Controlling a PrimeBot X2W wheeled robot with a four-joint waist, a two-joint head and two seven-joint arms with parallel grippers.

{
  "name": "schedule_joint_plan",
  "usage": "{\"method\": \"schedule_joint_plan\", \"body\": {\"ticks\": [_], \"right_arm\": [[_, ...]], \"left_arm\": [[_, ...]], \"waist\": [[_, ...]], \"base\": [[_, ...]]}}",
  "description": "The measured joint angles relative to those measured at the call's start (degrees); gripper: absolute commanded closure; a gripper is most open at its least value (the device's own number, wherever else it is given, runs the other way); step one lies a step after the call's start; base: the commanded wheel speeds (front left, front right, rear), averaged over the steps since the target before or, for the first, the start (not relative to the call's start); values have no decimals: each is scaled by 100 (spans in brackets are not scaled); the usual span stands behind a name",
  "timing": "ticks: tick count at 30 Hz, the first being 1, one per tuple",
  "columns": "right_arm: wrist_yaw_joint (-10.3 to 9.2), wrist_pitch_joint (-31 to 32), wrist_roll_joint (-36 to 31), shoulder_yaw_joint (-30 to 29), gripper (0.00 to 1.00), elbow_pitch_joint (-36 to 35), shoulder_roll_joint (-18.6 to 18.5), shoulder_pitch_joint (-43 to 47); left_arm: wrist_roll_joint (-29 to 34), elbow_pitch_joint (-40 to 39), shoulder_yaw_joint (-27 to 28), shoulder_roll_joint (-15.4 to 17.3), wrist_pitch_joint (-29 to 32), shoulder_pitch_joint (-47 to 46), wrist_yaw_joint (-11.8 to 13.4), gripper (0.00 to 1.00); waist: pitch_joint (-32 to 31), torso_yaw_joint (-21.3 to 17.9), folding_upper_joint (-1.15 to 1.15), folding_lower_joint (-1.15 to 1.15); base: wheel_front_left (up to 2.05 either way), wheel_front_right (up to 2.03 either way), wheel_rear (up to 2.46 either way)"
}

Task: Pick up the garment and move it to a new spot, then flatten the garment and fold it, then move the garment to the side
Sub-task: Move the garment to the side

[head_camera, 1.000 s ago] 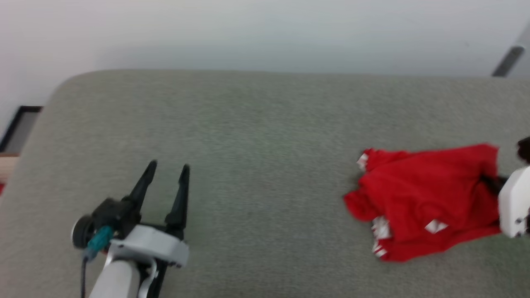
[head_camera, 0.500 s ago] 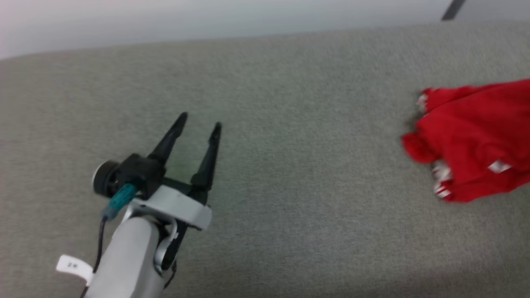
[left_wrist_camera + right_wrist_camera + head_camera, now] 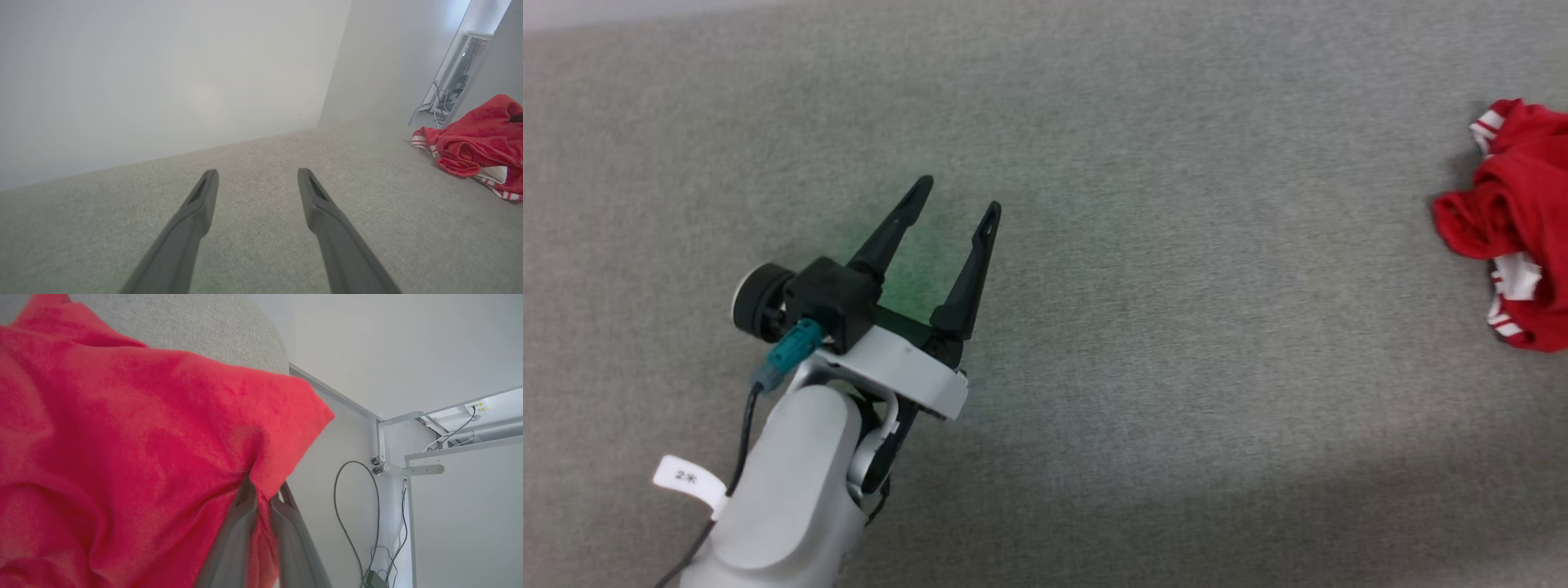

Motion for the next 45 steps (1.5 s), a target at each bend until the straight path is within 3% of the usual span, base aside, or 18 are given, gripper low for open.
{"method": "schedule_joint_plan", "body": {"ticks": [8,9,10,11,12,13,15,18,29,35,45], "right_arm": [[0,-509,-614,-202,100,1017,397,-177],[0,-554,-654,-265,95,1157,475,-178],[0,-620,-720,-320,80,1277,536,-189],[0,-676,-790,-364,80,1401,581,-221],[-1,-709,-832,-403,67,1505,628,-255],[-1,-757,-838,-450,67,1597,681,-275],[0,-887,-950,-478,53,1723,778,-285],[0,-960,-994,-511,0,1879,878,-309],[0,-1560,-734,-573,0,2051,1122,-81],[0,-2052,-341,-686,0,1890,1547,335],[0,-2293,-218,-1206,0,937,1957,1425]], "left_arm": [[-82,33,-107,9,0,-131,0,0],[-99,41,-116,9,0,-133,0,0],[-107,47,-129,9,0,-134,0,0],[-109,55,-133,9,0,-135,0,0],[-115,63,-126,11,0,-134,0,0],[-121,68,-119,12,0,-132,-1,0],[-133,83,-85,30,0,-115,-1,0],[-159,112,-24,58,0,-41,0,0],[-282,282,247,134,0,561,-1,0],[-533,412,502,331,0,1082,-1,0],[-560,226,1103,523,0,2078,100,0]], "waist": [[145,256,0,0],[152,285,0,0],[155,312,0,0],[153,337,0,0],[141,356,0,0],[121,370,0,0],[59,386,0,0],[-63,406,0,0],[-792,527,0,0],[-1319,604,0,0],[-2116,721,0,0]], "base": [[0,0,0],[0,0,0],[0,0,0],[0,0,0],[0,0,0],[0,0,0],[0,0,0],[0,0,0],[0,0,0],[0,0,0],[0,0,0]]}}
